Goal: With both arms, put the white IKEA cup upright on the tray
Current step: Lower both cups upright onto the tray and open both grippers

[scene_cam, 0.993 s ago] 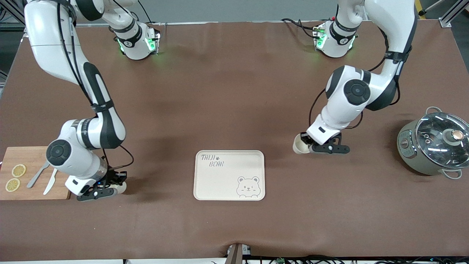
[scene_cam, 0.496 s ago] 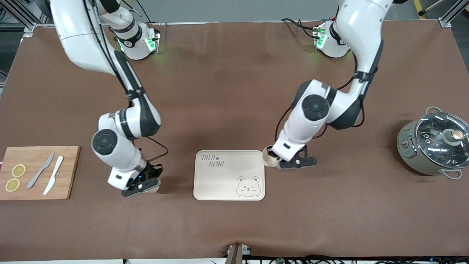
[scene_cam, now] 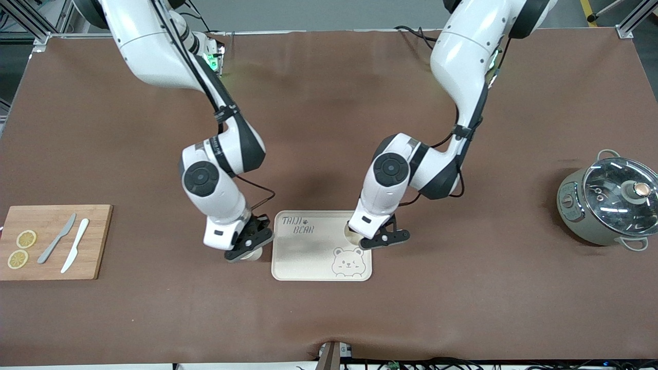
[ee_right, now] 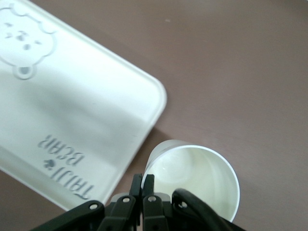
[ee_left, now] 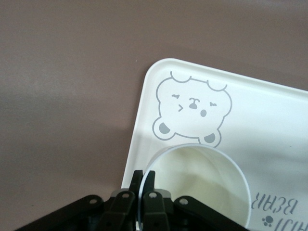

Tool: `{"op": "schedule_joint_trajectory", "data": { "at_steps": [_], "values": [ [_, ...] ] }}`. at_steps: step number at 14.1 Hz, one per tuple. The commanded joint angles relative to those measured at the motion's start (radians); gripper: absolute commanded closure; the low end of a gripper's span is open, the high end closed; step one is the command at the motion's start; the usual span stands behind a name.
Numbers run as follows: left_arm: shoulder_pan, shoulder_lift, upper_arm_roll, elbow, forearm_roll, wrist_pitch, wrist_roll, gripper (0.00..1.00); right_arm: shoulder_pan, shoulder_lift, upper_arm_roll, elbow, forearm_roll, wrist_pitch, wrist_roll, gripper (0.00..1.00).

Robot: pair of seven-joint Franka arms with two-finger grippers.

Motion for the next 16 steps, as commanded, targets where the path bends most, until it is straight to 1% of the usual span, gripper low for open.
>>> {"op": "schedule_joint_trajectory", "data": {
  "at_steps": [1,3,6,8,9,10,11,13,14,15,16],
  "values": [
    [-0.027,0.052,0.024,0.046,0.019,0.036,-0.043,1.0,0.049,0.021,-0.006,0.032,0.005,-0.001,0.004,1.0],
    [-0.042,0.075,0.045,0.049,0.019,0.069,-0.062,1.0,0.08,0.055,-0.006,0.064,0.003,0.001,0.007,1.0],
    [-0.052,0.096,0.052,0.049,0.02,0.098,-0.071,1.0,0.106,0.113,-0.006,0.125,0.0,0.001,0.006,1.0],
    [-0.052,0.101,0.052,0.048,0.022,0.106,-0.074,1.0,0.127,0.139,-0.006,0.142,0.0,0.007,0.007,1.0],
    [-0.053,0.101,0.052,0.048,0.022,0.106,-0.074,1.0,0.13,0.147,-0.006,0.14,0.0,0.032,0.007,1.0],
    [-0.049,0.095,0.053,0.048,0.022,0.106,-0.068,0.84,0.132,0.158,-0.006,0.14,0.001,0.054,0.007,1.0],
    [-0.042,0.087,0.053,0.045,0.025,0.106,-0.066,0.01,0.137,0.164,-0.006,0.14,0.0,0.059,0.007,1.0],
    [-0.047,0.073,0.064,0.046,0.02,0.089,-0.074,0.0,0.137,0.165,-0.006,0.14,0.0,0.059,0.006,1.0],
    [-0.047,0.069,0.064,0.046,0.019,0.072,-0.073,0.0,0.138,0.167,-0.006,0.14,0.0,0.059,0.007,0.95],
    [-0.044,0.069,0.059,0.048,0.017,0.046,-0.071,0.0,0.137,0.165,-0.006,0.14,0.0,0.059,0.007,0.68],
    [-0.042,0.063,0.056,0.049,0.016,0.025,-0.069,0.0,0.137,0.165,-0.006,0.14,0.0,0.059,0.007,0.61]
  ]
}}
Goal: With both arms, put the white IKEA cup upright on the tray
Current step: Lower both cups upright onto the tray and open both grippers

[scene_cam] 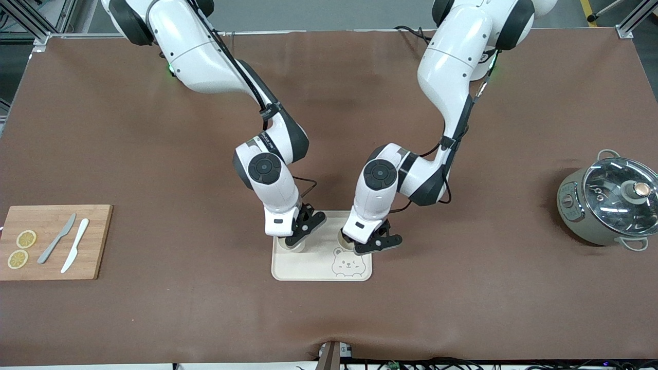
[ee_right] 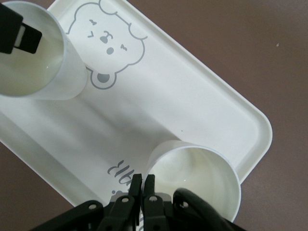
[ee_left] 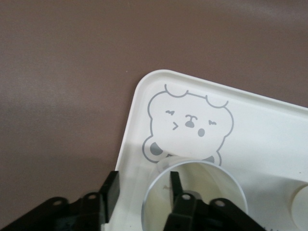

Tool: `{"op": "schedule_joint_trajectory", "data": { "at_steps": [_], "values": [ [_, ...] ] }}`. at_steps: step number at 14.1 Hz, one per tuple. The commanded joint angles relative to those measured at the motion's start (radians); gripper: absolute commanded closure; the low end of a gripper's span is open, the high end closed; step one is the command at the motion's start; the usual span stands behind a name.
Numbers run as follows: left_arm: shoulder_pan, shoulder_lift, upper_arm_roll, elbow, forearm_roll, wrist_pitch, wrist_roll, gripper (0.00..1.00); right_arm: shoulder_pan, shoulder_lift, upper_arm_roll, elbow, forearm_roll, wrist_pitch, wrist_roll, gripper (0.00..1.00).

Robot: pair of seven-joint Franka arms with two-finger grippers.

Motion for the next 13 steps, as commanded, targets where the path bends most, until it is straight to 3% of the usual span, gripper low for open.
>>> {"op": "schedule_joint_trajectory", "data": {
  "at_steps": [1,7,13],
  "values": [
    [-0.007,-0.028,0.009,0.004,0.014,-0.064,-0.025,0.0,0.005,0.022,-0.005,0.027,0.0,0.001,0.005,0.01],
    [0.031,-0.126,-0.004,0.004,0.009,-0.202,0.001,0.0,-0.006,0.008,-0.005,0.041,0.006,-0.004,0.006,0.0],
    [0.163,-0.289,0.004,-0.012,-0.075,-0.418,0.335,0.0,-0.047,-0.035,-0.005,0.065,0.064,-0.071,0.003,0.0]
  ]
}}
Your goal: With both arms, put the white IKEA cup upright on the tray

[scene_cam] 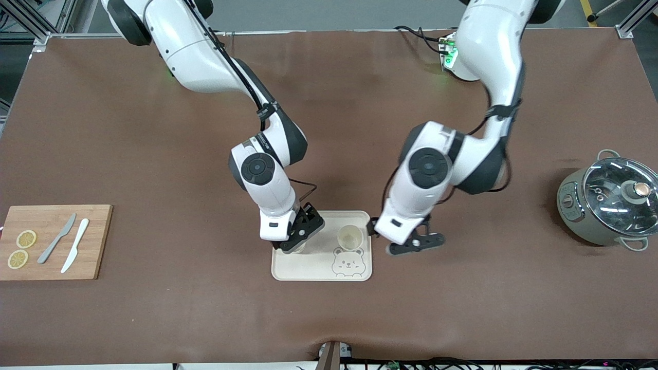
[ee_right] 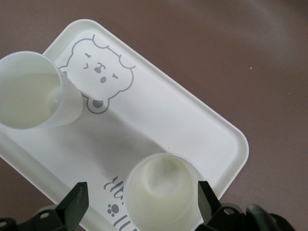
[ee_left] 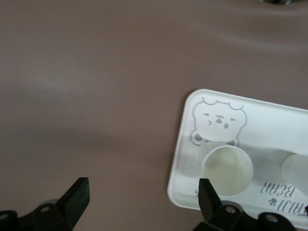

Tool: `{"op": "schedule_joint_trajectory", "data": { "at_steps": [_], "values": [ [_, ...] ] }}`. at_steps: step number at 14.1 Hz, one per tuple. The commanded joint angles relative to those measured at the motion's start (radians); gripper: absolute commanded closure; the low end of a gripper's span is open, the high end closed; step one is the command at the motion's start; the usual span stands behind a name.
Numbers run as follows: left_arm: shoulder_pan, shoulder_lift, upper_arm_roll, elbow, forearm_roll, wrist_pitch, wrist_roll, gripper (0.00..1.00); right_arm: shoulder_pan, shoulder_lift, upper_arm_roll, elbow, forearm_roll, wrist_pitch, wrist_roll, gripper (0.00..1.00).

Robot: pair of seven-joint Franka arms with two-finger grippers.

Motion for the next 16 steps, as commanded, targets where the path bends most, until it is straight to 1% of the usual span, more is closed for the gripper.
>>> {"op": "schedule_joint_trajectory", "data": {
  "at_steps": [1,3,5,8,11,12,16],
  "values": [
    [0.069,-0.065,-0.001,-0.035,-0.023,-0.073,0.147,0.0,-0.052,-0.056,0.008,0.001,0.027,-0.067,0.001,0.0],
    [0.114,-0.093,0.001,-0.05,-0.023,-0.107,0.263,0.0,-0.091,-0.105,0.001,-0.005,0.024,-0.113,-0.002,0.0],
    [0.171,-0.137,-0.001,-0.074,-0.023,-0.14,0.362,0.0,-0.161,-0.139,0.002,-0.005,0.021,-0.183,-0.013,0.0],
    [0.278,-0.228,-0.002,-0.148,-0.024,-0.146,0.535,0.0,-0.256,-0.199,-0.001,-0.007,0.018,-0.31,-0.017,0.0],
    [0.379,-0.269,-0.002,-0.203,-0.029,-0.146,0.748,0.0,-0.356,-0.245,-0.001,-0.007,0.012,-0.381,-0.023,0.0],
    [0.404,-0.271,-0.002,-0.206,-0.033,-0.146,0.784,0.0,-0.378,-0.263,-0.001,-0.011,0.012,-0.403,-0.016,0.0],
    [0.436,-0.291,-0.002,-0.251,-0.035,-0.134,0.79,0.0,-0.465,-0.325,-0.001,-0.019,0.017,-0.45,0.007,0.0]
  ]
}}
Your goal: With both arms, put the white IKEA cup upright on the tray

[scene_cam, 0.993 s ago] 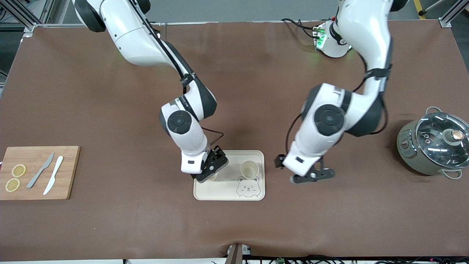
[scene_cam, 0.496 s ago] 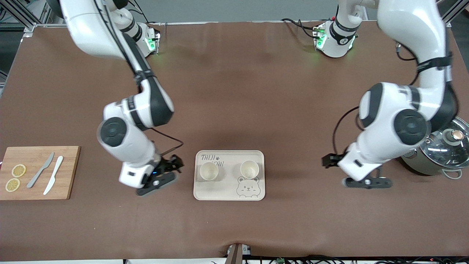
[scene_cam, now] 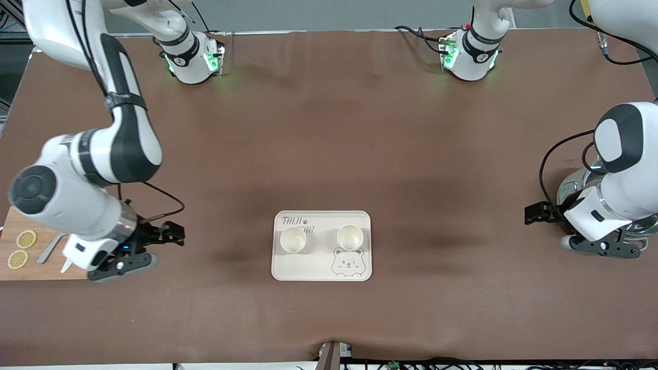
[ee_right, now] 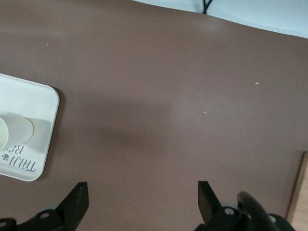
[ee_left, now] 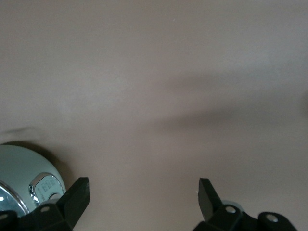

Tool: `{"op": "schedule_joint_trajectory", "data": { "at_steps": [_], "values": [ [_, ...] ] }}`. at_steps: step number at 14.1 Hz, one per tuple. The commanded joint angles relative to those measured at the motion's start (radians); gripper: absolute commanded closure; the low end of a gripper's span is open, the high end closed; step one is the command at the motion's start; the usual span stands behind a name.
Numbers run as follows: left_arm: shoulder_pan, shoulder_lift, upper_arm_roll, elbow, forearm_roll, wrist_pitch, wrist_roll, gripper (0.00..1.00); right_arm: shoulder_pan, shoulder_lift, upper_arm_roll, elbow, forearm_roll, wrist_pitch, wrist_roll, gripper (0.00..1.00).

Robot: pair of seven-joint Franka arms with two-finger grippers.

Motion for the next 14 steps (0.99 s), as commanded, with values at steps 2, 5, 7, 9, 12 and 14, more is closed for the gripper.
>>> {"op": "schedule_joint_trajectory", "data": {
  "at_steps": [2,5,7,9,12,14],
  "values": [
    [0.004,-0.079,-0.016,-0.077,-0.019,0.012,-0.008,0.0,-0.096,-0.098,0.019,-0.06,0.003,-0.038,0.012,0.0],
    [0.068,-0.158,-0.124,-0.129,-0.003,0.015,-0.056,0.0,-0.173,-0.152,0.021,-0.062,0.004,-0.113,0.003,0.0],
    [0.079,-0.231,-0.164,-0.177,0.023,0.017,-0.105,0.0,-0.204,-0.195,0.021,-0.062,0.006,-0.173,0.003,0.0],
    [0.079,-0.311,-0.209,-0.221,0.03,0.008,-0.173,0.0,-0.221,-0.239,0.019,-0.063,0.006,-0.249,0.002,0.0],
    [0.073,-0.408,-0.212,-0.258,0.032,-0.023,-0.171,0.0,-0.233,-0.316,0.019,-0.107,-0.002,-0.297,-0.003,0.0],
    [0.067,-0.434,-0.2,-0.255,0.032,-0.052,-0.153,0.0,-0.23,-0.386,0.019,-0.19,-0.005,-0.279,-0.003,0.0]
  ]
}}
